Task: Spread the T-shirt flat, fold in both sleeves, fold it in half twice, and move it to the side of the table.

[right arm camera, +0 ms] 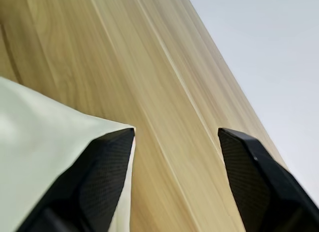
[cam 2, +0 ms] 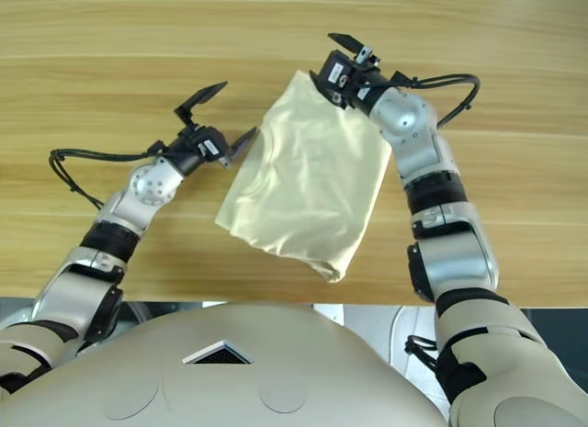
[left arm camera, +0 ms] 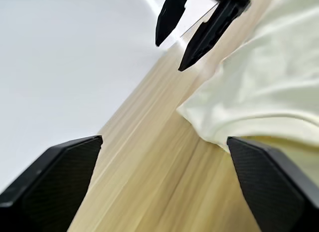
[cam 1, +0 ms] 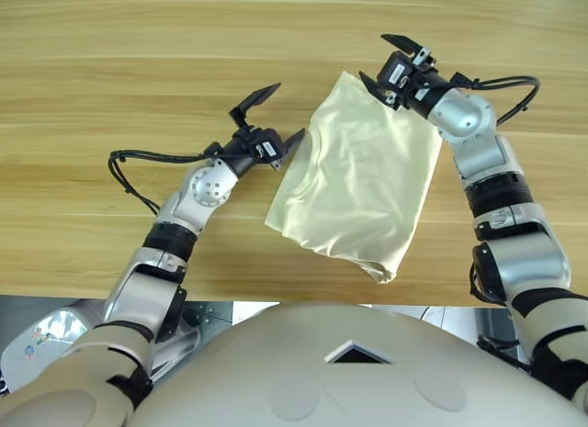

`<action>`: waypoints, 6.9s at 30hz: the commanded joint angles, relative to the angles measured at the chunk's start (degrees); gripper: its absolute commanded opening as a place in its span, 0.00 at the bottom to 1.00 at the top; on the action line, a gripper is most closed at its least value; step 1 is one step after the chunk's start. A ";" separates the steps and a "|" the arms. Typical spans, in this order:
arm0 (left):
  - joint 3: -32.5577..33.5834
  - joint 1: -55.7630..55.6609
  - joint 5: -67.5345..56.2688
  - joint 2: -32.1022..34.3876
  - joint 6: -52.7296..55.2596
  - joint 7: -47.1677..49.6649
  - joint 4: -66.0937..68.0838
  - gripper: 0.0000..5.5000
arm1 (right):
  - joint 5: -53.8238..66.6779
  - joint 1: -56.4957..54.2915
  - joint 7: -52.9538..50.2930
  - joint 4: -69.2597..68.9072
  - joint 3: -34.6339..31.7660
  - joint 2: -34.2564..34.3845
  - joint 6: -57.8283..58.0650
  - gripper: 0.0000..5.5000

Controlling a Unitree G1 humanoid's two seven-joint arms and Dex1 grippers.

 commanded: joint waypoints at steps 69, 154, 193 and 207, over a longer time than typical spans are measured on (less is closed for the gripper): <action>-9.34 4.91 9.65 5.48 8.17 -1.74 -5.94 0.84 | -4.37 -10.96 -10.40 28.79 3.50 5.29 -7.84 0.56; 20.64 19.13 -7.69 8.58 26.37 1.36 -24.56 0.84 | -7.87 55.54 -1.32 -42.05 -0.08 -10.02 -4.10 0.56; 15.44 15.22 -7.36 5.02 22.52 1.59 -18.43 0.84 | -17.38 50.72 -3.90 -42.44 5.12 -13.23 -6.10 0.56; 15.86 16.02 -7.62 4.83 22.61 1.69 -19.93 0.84 | 1.07 52.13 -4.21 -53.88 -4.72 -16.25 -8.71 0.56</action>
